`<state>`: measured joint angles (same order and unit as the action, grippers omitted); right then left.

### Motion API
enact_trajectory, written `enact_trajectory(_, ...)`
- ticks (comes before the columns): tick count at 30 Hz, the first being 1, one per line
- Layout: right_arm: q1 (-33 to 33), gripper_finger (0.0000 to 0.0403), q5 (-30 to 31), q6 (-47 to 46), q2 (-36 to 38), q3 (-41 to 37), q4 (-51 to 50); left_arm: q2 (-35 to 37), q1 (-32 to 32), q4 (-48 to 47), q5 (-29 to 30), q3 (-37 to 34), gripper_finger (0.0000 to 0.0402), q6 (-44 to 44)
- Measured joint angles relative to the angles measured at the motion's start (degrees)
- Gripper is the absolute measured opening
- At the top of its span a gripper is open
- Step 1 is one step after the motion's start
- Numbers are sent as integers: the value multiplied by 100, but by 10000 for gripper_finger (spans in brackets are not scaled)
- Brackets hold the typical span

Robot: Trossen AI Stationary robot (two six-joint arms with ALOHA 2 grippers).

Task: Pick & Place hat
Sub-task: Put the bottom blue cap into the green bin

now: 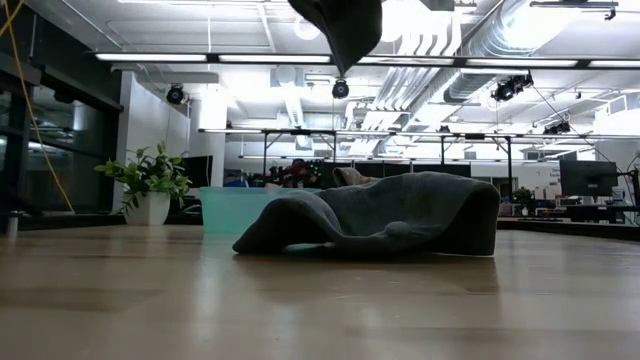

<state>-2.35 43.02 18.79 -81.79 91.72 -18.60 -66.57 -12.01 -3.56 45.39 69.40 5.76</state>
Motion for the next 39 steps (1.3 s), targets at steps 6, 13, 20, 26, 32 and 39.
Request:
enact_trajectory(6,-42,5,-148,-89,-220,0,28,-378,-2,0,-1,185,276,633)
enact_trajectory(13,-42,5,-204,-207,-377,0,35,-903,0,82,675,425,276,1373)
enact_trajectory(20,-22,5,-359,-376,-372,0,41,-1202,4,84,1140,420,276,1402)
enact_trajectory(26,64,5,-477,-501,-372,0,41,-1389,225,451,1324,420,276,1180)
enact_trajectory(32,148,5,-465,-492,-372,0,36,-1438,510,704,1331,420,276,1196)
enact_trajectory(39,203,5,-408,-479,-372,0,34,-1438,563,696,1326,420,276,1197)
